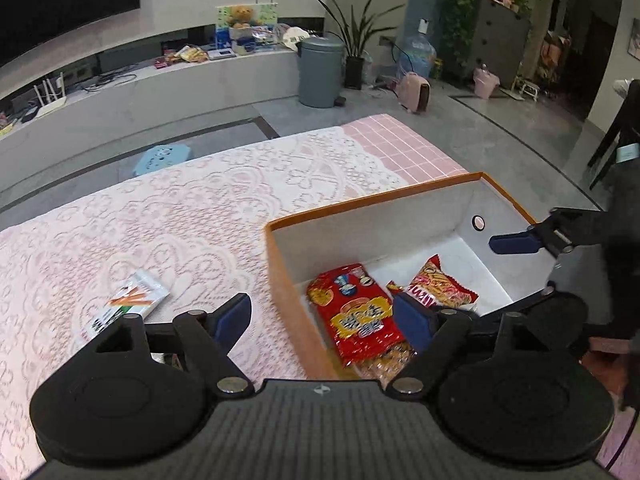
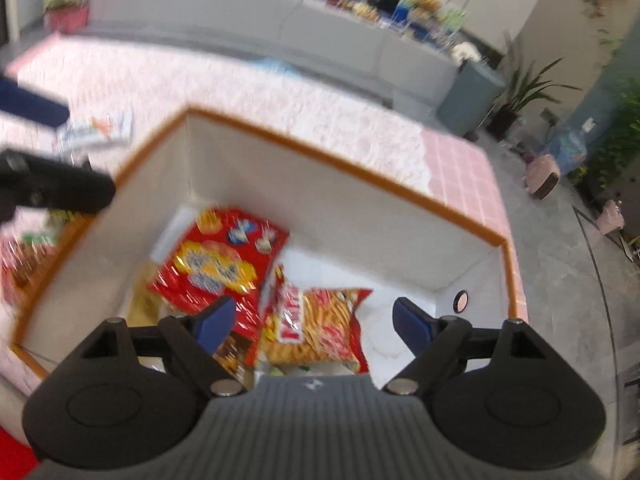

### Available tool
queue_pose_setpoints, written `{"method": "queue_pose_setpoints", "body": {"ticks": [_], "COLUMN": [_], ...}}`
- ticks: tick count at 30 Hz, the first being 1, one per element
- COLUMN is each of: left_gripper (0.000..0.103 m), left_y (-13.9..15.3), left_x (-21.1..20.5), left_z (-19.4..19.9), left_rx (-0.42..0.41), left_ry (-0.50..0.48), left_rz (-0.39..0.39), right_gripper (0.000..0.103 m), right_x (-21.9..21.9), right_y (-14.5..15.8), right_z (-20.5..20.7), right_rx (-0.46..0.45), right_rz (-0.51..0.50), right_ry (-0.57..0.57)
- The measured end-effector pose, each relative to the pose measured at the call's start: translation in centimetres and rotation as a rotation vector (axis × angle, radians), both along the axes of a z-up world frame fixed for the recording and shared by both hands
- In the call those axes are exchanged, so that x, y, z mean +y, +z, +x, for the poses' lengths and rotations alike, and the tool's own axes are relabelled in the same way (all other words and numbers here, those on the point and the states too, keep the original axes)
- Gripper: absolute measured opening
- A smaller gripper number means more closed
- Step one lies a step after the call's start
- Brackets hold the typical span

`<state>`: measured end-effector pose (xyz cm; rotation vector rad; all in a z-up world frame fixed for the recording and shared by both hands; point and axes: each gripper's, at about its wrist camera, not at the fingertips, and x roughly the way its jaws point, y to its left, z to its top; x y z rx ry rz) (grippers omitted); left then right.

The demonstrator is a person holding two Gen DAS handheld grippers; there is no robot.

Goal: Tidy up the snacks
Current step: 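Move both tools back toward the braised egg packs on the table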

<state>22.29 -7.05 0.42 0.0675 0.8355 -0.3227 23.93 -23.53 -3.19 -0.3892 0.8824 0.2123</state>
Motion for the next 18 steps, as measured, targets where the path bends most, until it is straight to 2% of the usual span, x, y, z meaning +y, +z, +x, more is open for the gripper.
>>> {"method": "queue_pose_setpoints", "body": {"ticks": [7, 12, 18], "left_gripper": [0.092, 0.091, 0.091], "left_y": [0.3, 0.2, -1.2], "left_x": [3.5, 6.3, 9.4], "left_z": [-2.7, -4.9, -7.2], "left_rx": [-0.019, -0.029, 0.004], "left_ry": [0.070, 0.133, 0.203], "left_rz": [-0.059, -0.093, -0.137], "right_gripper": [0.083, 0.083, 0.083], "right_x": [1.8, 4.2, 6.9], "right_y": [1.8, 1.8, 1.0], "right_z": [-4.2, -7.7, -11.1], "right_rx": [-0.125, -0.218, -0.242], "right_rz": [0.190, 0.239, 0.306], "right_ry": [-0.042, -0.056, -0.055]}}
